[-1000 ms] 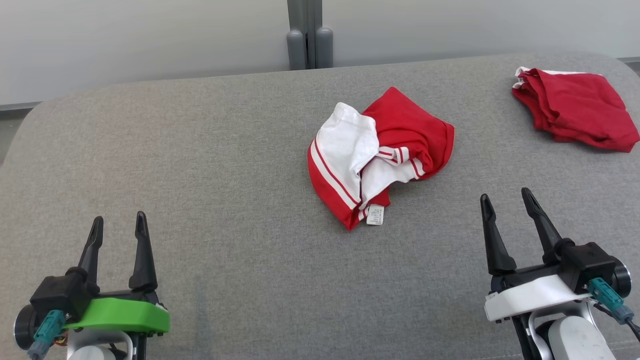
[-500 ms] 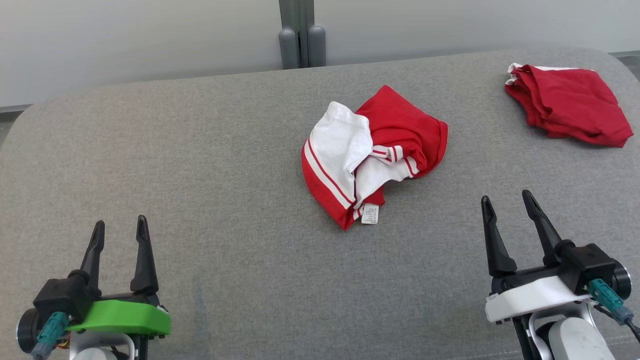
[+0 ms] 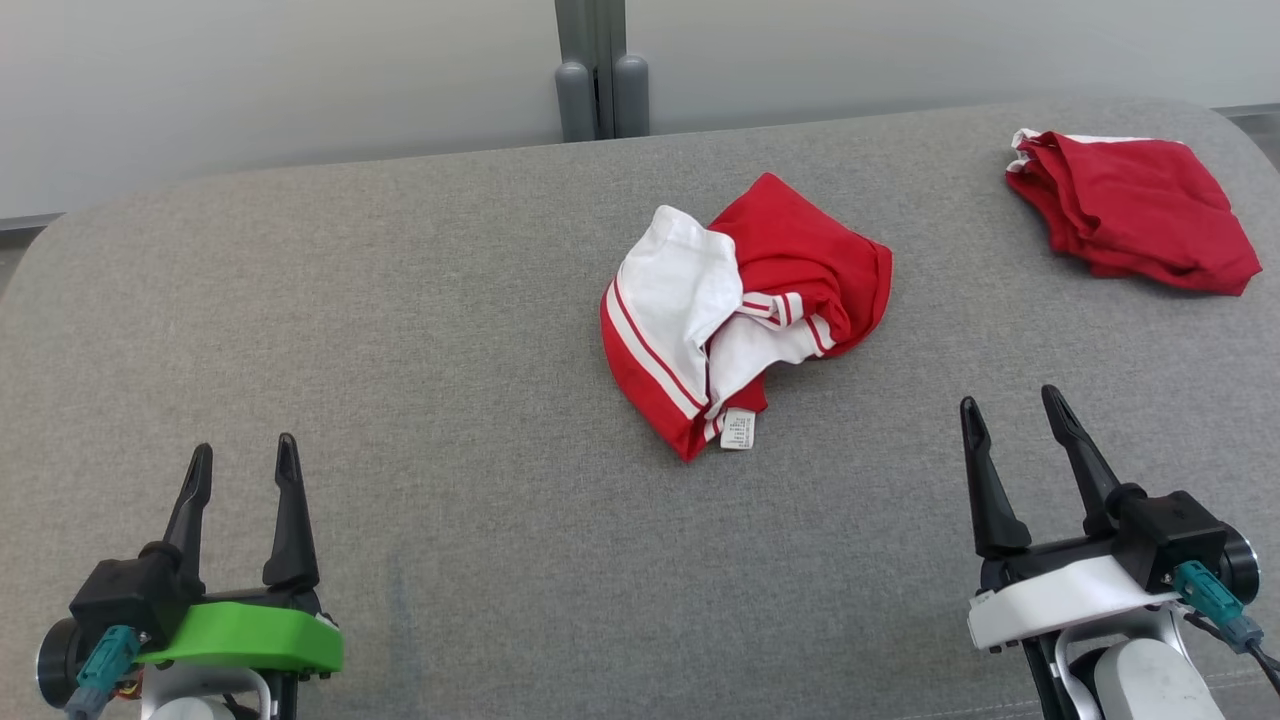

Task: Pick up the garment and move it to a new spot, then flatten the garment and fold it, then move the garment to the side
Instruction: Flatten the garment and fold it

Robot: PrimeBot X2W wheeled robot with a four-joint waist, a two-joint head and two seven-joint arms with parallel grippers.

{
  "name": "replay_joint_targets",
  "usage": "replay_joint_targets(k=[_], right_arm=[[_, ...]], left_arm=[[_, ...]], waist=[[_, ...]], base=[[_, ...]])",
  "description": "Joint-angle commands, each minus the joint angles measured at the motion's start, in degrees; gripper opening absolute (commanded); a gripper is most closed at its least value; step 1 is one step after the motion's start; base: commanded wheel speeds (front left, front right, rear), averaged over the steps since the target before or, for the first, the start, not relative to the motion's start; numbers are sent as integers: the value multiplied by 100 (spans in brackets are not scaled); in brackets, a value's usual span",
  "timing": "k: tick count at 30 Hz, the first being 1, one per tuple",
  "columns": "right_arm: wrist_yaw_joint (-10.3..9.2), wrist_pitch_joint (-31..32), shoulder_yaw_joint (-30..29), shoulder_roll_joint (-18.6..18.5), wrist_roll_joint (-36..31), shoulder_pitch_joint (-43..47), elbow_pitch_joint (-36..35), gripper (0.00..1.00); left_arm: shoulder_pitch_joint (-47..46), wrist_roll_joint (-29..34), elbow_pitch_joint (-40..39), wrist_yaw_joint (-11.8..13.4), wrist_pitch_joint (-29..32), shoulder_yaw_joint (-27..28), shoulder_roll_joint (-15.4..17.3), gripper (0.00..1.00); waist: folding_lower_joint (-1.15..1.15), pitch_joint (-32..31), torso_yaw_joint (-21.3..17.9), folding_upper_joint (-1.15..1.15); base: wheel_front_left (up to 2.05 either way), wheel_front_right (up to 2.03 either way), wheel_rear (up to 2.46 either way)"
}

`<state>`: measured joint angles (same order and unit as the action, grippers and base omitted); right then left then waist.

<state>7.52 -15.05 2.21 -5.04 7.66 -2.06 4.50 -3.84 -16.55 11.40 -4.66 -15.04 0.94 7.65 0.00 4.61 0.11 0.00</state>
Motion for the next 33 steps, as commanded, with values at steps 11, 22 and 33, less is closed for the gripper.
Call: replay_joint_targets(k=[11,22,33], right_arm=[[-5,-16,-11,15,9,-16,-13,100],[-5,-16,30,5,8,-156,-18,100],[-5,-16,83,57,31,-429,-19,100]], left_arm=[[-50,155,5,-89,-16,121,-48,100],[-421,273,109,-192,-16,-161,-110,100],[-1832,485,889,-274,24,-1447,-267,100]], waist=[[0,76,-51,0],[0,242,-169,0],[0,773,-634,0]], base=[[0,0,0],[0,0,0],[0,0,0]])
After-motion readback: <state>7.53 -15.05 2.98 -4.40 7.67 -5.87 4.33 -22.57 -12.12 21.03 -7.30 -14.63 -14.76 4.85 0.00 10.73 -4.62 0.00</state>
